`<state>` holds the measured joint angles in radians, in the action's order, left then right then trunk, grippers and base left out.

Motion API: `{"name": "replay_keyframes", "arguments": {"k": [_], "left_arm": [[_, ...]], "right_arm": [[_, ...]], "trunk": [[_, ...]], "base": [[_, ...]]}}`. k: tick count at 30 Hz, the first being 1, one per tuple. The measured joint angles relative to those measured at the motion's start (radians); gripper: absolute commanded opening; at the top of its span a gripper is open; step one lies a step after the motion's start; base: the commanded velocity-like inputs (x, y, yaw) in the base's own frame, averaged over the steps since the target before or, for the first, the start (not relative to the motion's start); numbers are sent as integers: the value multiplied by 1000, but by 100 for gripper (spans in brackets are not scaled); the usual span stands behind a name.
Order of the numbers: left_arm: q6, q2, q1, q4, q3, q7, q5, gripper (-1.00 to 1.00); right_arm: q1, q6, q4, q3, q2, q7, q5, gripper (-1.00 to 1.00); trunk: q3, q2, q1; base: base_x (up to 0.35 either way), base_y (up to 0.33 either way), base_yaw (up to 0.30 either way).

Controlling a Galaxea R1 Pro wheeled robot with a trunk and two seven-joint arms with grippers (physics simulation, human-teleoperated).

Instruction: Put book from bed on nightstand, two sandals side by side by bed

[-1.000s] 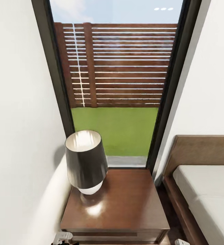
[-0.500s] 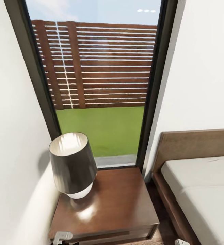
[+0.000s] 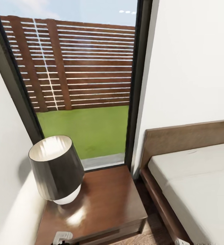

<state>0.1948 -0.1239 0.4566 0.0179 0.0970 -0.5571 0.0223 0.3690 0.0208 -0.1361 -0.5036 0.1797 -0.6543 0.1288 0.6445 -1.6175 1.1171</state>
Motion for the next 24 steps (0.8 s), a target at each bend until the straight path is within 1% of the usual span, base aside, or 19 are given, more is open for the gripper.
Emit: {"name": "replay_keyframes", "arguments": {"k": [5,24], "left_arm": [[0,0,0,0,0,0,0,100],[-1,0,0,0,0,1,0,100]], "right_arm": [[0,0,0,0,0,0,0,100],[0,0,0,0,0,0,0,100]], "trunk": [[0,0,0],[-59,133,-73]], "base": [[0,0,-137],[0,0,-6]]}}
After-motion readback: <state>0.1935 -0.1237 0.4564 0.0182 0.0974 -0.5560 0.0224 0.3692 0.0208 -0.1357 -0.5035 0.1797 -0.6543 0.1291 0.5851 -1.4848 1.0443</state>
